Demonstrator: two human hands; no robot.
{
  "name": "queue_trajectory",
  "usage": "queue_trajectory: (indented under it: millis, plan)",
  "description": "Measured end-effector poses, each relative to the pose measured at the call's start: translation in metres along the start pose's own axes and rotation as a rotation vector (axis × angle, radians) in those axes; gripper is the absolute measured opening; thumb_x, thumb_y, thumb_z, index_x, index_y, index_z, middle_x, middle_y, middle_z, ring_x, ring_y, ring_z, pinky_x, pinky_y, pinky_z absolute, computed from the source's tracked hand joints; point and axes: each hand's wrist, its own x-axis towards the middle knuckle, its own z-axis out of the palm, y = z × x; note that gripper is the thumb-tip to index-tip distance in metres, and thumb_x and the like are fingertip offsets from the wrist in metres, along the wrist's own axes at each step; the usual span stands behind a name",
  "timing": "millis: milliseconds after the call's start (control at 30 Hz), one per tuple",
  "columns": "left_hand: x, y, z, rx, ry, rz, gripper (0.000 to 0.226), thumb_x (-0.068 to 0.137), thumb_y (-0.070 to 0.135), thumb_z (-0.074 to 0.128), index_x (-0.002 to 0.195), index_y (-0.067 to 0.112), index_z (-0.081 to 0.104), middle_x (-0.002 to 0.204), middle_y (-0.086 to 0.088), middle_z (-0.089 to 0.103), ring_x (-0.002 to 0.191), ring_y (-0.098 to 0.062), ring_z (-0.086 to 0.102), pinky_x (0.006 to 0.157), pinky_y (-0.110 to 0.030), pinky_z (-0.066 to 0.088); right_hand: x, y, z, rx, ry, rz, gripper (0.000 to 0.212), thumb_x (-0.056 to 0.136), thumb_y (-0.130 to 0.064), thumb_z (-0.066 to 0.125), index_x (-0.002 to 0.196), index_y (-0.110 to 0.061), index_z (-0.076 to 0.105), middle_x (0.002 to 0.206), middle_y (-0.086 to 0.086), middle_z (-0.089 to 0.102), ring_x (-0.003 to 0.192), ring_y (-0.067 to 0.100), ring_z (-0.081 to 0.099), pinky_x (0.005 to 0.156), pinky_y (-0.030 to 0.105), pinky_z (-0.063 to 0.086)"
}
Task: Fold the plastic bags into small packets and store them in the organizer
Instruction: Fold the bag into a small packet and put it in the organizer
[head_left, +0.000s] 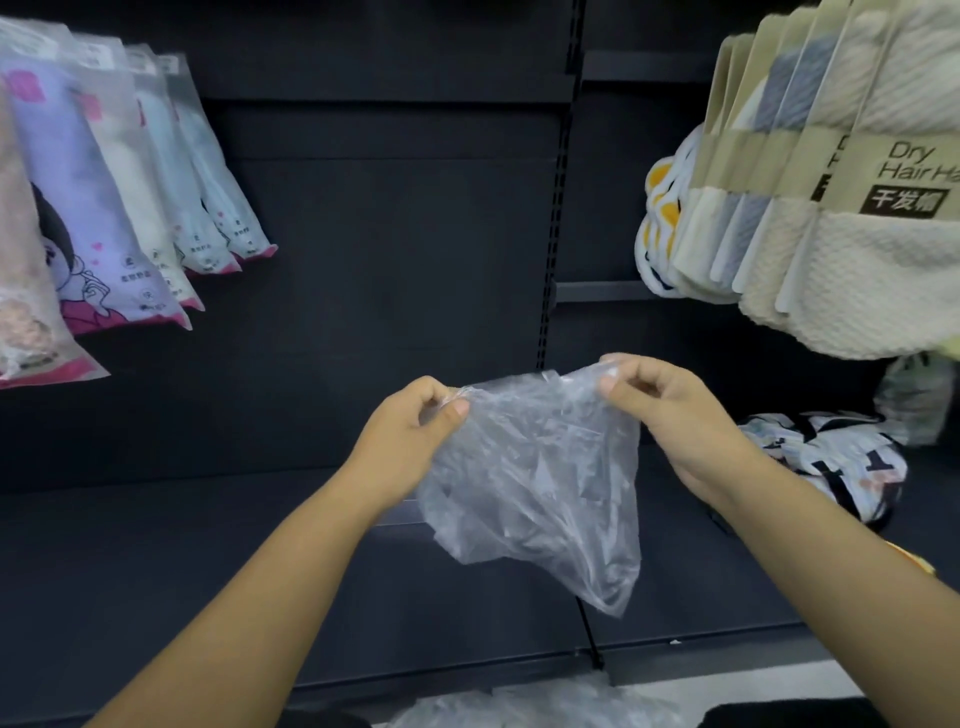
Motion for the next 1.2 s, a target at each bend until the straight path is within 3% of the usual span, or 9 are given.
queue_trajectory:
  millis: [133, 267, 367, 533, 667, 800, 900, 1033, 1200]
  plan:
    - [0.006, -0.009, -0.005, -0.055, -0.051, -0.066, 0.018, 0.095, 0.024, 0.057, 0.08, 0.015, 0.059, 0.114, 0.014, 0.066, 0.102, -0.007, 0.062, 0.08, -0.02, 0.047, 0.008, 0.002, -0.012, 0.232, -0.074, -0.012, 0.02, 0.08, -0.039, 0.065, 0.067, -0.024, 0.065, 0.127, -0.008, 0.063, 0.118, 0.006, 0.057, 0.102, 0.036, 0.04]
    - [0.011, -0.017, -0.009, -0.058, -0.237, -0.145, 0.019, 0.093, 0.027, 0.06, 0.081, 0.013, 0.058, 0.079, 0.002, 0.067, 0.074, -0.008, 0.06, 0.083, -0.025, 0.046, 0.016, 0.009, -0.011, 0.226, -0.064, -0.051, 0.028, 0.081, -0.045, 0.067, 0.07, -0.02, 0.059, 0.075, 0.004, 0.064, 0.067, 0.019, 0.059, 0.068, 0.031, 0.048]
    - [0.017, -0.028, -0.014, 0.02, -0.402, -0.265, 0.012, 0.091, 0.021, 0.064, 0.083, 0.012, 0.062, 0.066, 0.006, 0.064, 0.061, -0.003, 0.055, 0.068, -0.02, 0.045, 0.03, 0.022, -0.005, -0.015, 0.021, -0.072, 0.029, 0.092, -0.038, 0.06, 0.073, -0.016, 0.059, 0.061, 0.01, 0.052, 0.056, 0.02, 0.044, 0.054, 0.03, 0.041]
    - [0.045, -0.056, -0.004, 0.022, -0.684, -0.423, 0.043, 0.075, 0.056, 0.069, 0.107, 0.027, 0.065, 0.096, 0.016, 0.072, 0.089, 0.006, 0.065, 0.079, -0.011, 0.048, 0.057, 0.06, 0.022, -0.084, -0.092, 0.06, 0.028, 0.092, -0.029, 0.061, 0.069, -0.014, 0.059, 0.05, -0.002, 0.05, 0.044, 0.009, 0.041, 0.045, 0.02, 0.038]
    - [0.069, -0.104, 0.04, -0.301, -0.599, -0.536, 0.054, 0.074, 0.059, 0.063, 0.114, 0.022, 0.066, 0.11, 0.003, 0.072, 0.103, -0.012, 0.067, 0.091, -0.028, 0.051, 0.072, 0.114, 0.062, -0.079, -0.284, 0.105, 0.027, 0.092, -0.028, 0.062, 0.073, -0.008, 0.057, 0.055, 0.006, 0.055, 0.05, 0.016, 0.046, 0.05, 0.026, 0.038]
    - [0.072, -0.176, 0.075, -0.55, -0.381, -0.747, 0.042, 0.072, 0.032, 0.075, 0.103, 0.004, 0.071, 0.101, -0.017, 0.071, 0.085, -0.024, 0.069, 0.075, -0.033, 0.057, 0.084, 0.171, 0.082, -0.123, -0.357, 0.126, 0.027, 0.091, -0.032, 0.061, 0.083, -0.007, 0.059, 0.065, 0.012, 0.051, 0.059, 0.021, 0.042, 0.059, 0.034, 0.035]
    - [0.067, -0.228, 0.081, -0.535, -0.159, -0.863, 0.04, 0.067, 0.028, 0.076, 0.098, 0.003, 0.071, 0.093, -0.016, 0.073, 0.075, -0.024, 0.07, 0.066, -0.031, 0.056, 0.086, 0.211, 0.069, -0.101, -0.32, 0.255, 0.037, 0.085, -0.054, 0.052, 0.1, -0.023, 0.063, 0.091, -0.001, 0.065, 0.08, 0.01, 0.063, 0.082, 0.03, 0.048]
    - [0.057, -0.284, 0.079, -0.403, 0.034, -0.911, 0.026, 0.085, 0.024, 0.069, 0.098, 0.002, 0.07, 0.09, -0.014, 0.07, 0.078, -0.026, 0.064, 0.075, -0.035, 0.052, 0.056, 0.262, 0.042, -0.068, -0.543, 0.395, 0.046, 0.085, -0.074, 0.038, 0.112, -0.045, 0.062, 0.12, -0.018, 0.061, 0.113, 0.0, 0.056, 0.097, 0.025, 0.045]
    - [0.05, -0.32, 0.077, -0.35, 0.098, -0.929, 0.023, 0.085, 0.025, 0.07, 0.096, 0.005, 0.07, 0.091, -0.018, 0.072, 0.076, -0.027, 0.065, 0.072, -0.037, 0.055, 0.022, 0.317, 0.07, -0.329, -0.574, 0.393, 0.047, 0.077, -0.04, 0.077, 0.118, -0.04, 0.052, 0.118, -0.016, 0.046, 0.105, -0.008, 0.048, 0.085, 0.006, 0.037]
